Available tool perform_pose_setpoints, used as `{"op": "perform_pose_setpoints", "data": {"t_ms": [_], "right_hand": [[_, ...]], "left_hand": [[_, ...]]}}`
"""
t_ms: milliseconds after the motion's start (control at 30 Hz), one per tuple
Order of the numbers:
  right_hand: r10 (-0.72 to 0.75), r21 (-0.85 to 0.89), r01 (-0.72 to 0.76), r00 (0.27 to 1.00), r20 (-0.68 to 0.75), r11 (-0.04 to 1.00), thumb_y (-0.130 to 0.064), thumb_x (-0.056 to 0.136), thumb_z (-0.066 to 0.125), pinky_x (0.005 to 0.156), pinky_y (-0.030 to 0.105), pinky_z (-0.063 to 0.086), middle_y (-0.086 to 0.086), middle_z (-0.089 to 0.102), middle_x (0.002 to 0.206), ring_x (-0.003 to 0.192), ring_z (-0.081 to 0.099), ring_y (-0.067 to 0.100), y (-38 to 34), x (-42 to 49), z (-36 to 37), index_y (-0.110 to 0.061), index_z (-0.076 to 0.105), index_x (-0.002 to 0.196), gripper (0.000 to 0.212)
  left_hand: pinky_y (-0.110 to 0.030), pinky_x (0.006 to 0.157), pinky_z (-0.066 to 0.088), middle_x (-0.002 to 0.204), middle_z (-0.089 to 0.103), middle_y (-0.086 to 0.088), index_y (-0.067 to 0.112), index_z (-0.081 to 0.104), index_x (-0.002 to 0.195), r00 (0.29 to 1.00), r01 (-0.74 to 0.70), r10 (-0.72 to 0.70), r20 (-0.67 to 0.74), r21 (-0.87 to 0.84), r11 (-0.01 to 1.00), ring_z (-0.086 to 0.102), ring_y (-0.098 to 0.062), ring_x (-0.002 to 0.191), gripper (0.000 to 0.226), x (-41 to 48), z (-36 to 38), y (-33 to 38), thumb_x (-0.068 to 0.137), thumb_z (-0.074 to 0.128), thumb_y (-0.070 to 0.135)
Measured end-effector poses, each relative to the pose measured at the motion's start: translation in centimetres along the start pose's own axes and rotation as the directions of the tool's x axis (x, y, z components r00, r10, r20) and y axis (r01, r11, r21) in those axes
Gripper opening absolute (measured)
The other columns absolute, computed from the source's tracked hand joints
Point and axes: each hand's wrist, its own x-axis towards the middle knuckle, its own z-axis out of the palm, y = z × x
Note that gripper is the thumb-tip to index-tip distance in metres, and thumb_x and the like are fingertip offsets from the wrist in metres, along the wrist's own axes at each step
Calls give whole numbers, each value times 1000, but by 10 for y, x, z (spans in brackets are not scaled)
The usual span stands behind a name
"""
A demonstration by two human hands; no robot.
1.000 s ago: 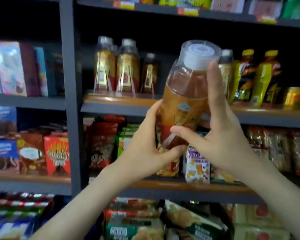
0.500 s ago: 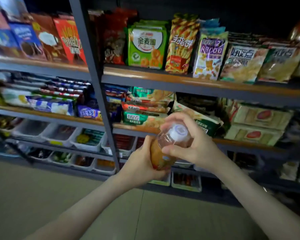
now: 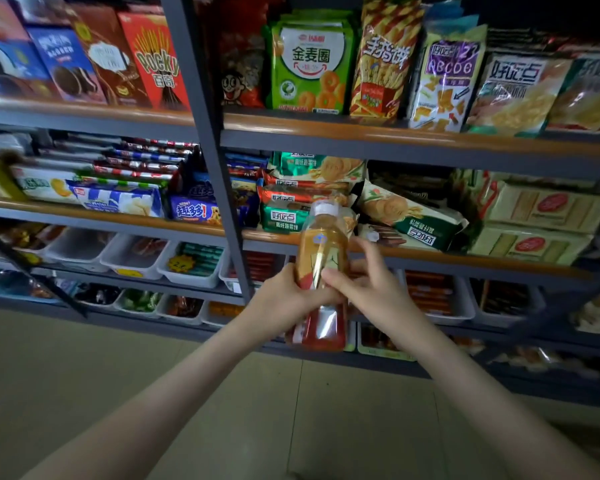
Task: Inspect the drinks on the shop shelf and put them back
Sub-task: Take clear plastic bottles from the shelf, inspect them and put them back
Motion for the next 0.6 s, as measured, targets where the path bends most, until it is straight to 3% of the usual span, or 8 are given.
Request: {"op": "perform_pose_setpoints", "data": {"t_ms": [67, 133, 200, 267, 367, 467, 600], "right_hand": [[127, 157, -139, 988, 83, 978, -56, 83, 63, 88, 36, 53, -11, 59, 120, 107, 60, 10, 1, 2, 9, -41, 24, 145, 75], [241, 350, -282, 958, 157, 893, -57, 81, 66, 89, 48, 54, -6, 62, 125, 112, 61, 19, 6, 9, 15, -40, 35, 142, 70], [355, 515, -436, 900, 253, 738, -50, 82, 67, 83, 47, 56, 5, 69, 117, 104, 67, 26, 10, 13, 14, -27, 52, 133, 57], [419, 597, -522, 851, 316, 609, -47, 82, 66, 72, 38, 58, 11, 72, 107, 93, 71, 28, 11, 12, 11, -21, 60, 122, 49], [427, 664, -534, 838, 338, 523, -46, 89, 58, 62, 34, 57, 12, 75, 91, 75, 73, 26, 10, 12, 5, -19, 63, 117, 39], [419, 710, -527, 839, 347, 467, -44, 92, 53, 55, 33, 58, 14, 74, 78, 61, 72, 27, 4, 11, -2, -14, 65, 105, 34], [393, 759, -500, 853, 345, 418, -48, 87, 60, 66, 42, 59, 19, 73, 95, 79, 72, 34, 1, 12, -4, -11, 65, 112, 45]], "left_hand": [[-42, 90, 55, 104, 73, 5, 27, 61, 116, 997, 34, -31, 77, -40, 999, 71, -13, 93, 73, 2, -6, 1, 58, 74, 68], [-43, 92, 54, 110, 70, 5, 26, 54, 122, 987, 50, -48, 154, -4, 999, 69, -16, 99, 84, -1, -10, 5, 57, 70, 76], [-38, 87, 56, 114, 63, 8, 32, 42, 128, 975, 49, -53, 218, 20, 999, 66, -14, 100, 83, -7, -14, 10, 62, 65, 78], [-31, 75, 59, 113, 58, 12, 43, 34, 128, 963, 4, -5, 270, 6, 1000, 66, -15, 97, 66, -13, -18, 15, 74, 55, 75], [-30, 72, 60, 116, 57, 11, 46, 34, 138, 960, -65, 59, 273, 13, 998, 71, -20, 90, 61, -17, -26, 19, 81, 43, 66], [-30, 73, 60, 126, 56, 10, 46, 31, 146, 949, -147, 144, 279, -9, 989, 69, -15, 95, 62, -16, -30, 17, 88, 43, 65], [-35, 86, 57, 130, 58, 12, 55, 34, 142, 942, -212, 204, 267, -1, 977, 65, -8, 104, 62, -9, -31, 18, 84, 54, 68]]}}
